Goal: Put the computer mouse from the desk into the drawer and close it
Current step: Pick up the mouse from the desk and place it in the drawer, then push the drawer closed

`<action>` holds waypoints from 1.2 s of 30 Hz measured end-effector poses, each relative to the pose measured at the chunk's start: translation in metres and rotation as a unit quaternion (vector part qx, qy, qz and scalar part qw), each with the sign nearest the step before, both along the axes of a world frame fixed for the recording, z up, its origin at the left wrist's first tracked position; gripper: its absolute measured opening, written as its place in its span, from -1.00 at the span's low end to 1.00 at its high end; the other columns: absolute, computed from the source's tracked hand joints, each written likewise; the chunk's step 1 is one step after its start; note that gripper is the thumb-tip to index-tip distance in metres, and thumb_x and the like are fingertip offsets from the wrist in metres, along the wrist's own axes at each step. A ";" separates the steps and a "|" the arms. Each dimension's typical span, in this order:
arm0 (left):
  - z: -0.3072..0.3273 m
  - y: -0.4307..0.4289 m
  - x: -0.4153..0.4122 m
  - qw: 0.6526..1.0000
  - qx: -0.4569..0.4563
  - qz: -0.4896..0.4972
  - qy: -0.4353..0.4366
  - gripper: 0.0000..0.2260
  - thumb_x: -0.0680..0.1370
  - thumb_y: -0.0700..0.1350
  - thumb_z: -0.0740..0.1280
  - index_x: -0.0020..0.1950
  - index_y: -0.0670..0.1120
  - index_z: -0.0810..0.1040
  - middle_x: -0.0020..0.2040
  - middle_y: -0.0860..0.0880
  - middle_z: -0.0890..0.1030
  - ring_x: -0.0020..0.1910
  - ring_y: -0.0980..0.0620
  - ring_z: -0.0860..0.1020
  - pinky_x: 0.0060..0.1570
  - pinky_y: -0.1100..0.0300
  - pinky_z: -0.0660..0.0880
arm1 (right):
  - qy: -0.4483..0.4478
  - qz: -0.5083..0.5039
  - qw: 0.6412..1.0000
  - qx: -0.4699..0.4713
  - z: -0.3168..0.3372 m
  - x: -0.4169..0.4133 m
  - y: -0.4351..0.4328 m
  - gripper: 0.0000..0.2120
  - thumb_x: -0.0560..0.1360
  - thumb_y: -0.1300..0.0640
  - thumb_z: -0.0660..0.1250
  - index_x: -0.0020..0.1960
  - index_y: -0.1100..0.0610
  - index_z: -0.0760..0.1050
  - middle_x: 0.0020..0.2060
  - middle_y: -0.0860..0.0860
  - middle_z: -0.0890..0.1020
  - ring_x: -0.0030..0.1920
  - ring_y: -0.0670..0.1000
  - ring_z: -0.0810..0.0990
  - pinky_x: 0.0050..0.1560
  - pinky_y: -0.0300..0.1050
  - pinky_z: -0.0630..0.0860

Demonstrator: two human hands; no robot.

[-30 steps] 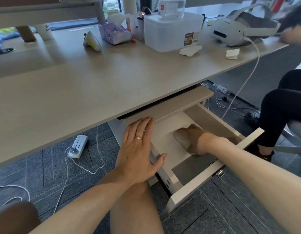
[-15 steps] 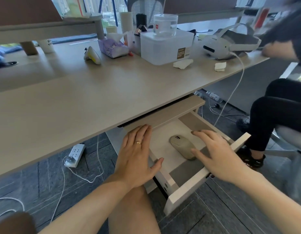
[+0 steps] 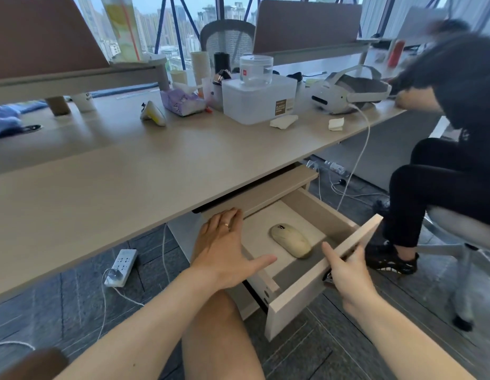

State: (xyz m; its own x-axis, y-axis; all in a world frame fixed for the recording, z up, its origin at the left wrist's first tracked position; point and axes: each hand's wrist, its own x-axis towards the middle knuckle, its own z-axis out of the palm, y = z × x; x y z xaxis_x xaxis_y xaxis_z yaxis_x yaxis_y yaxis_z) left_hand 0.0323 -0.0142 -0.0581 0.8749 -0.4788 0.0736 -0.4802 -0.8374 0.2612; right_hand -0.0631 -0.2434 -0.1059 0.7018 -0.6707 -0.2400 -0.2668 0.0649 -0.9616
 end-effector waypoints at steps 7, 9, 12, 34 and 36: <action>0.009 0.004 0.004 0.999 -0.005 -0.002 0.037 0.22 0.20 0.70 0.13 0.67 -0.01 0.01 0.67 0.05 0.07 0.60 0.00 0.04 0.55 0.00 0.05 | -0.014 0.032 0.996 0.081 0.000 0.032 0.010 -0.44 0.53 -0.08 0.37 0.43 -0.16 0.20 0.33 0.03 0.45 0.04 0.01 0.52 -0.02 0.33 0.62; 0.010 0.005 0.005 0.999 -0.001 -0.006 0.035 0.22 0.20 0.70 0.13 0.67 -0.01 0.02 0.66 0.05 0.09 0.59 0.00 0.06 0.54 0.01 0.07 | -0.008 0.041 0.995 0.093 0.000 0.047 0.013 -0.36 0.54 -0.09 0.36 0.51 -0.16 0.12 0.40 0.03 0.41 0.05 0.02 0.50 -0.01 0.35 0.62; 0.009 0.008 0.010 1.000 -0.003 -0.020 0.011 0.16 0.24 0.68 0.15 0.66 0.00 0.08 0.63 0.08 0.16 0.56 0.02 0.12 0.54 0.02 0.13 | -0.004 0.053 0.991 0.124 0.001 0.071 0.018 -0.28 0.56 -0.08 0.32 0.59 -0.17 0.00 0.50 0.01 0.32 0.22 0.07 0.40 0.02 0.39 0.59; -0.025 0.020 0.038 0.985 -0.101 -0.039 -0.135 -0.34 0.35 -0.45 0.42 0.40 -0.02 0.57 0.32 0.06 0.60 0.21 -0.04 0.53 0.09 0.09 0.47 | -0.034 0.062 0.982 0.173 -0.003 0.161 0.048 -0.39 0.63 0.14 0.11 0.61 -0.17 0.01 0.53 -0.07 0.27 0.26 0.05 0.31 -0.05 0.28 0.65; -0.025 0.020 0.037 0.985 -0.105 -0.042 -0.132 -0.34 0.34 -0.46 0.41 0.39 -0.02 0.57 0.31 0.06 0.60 0.20 -0.05 0.54 0.10 0.07 0.50 | -0.030 0.059 0.982 0.174 -0.002 0.162 0.048 -0.38 0.62 0.15 0.11 0.61 -0.18 -0.01 0.50 -0.07 0.28 0.25 0.06 0.31 -0.07 0.25 0.66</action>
State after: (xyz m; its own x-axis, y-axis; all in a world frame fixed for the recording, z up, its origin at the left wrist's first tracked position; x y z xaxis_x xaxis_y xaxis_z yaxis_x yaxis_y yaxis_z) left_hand 0.0696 0.0056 -0.0831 0.7698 -0.4985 0.3987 -0.6199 -0.7328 0.2806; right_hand 0.0985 -0.1951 -0.1080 0.7899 -0.4682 -0.3961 -0.2352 0.3653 -0.9007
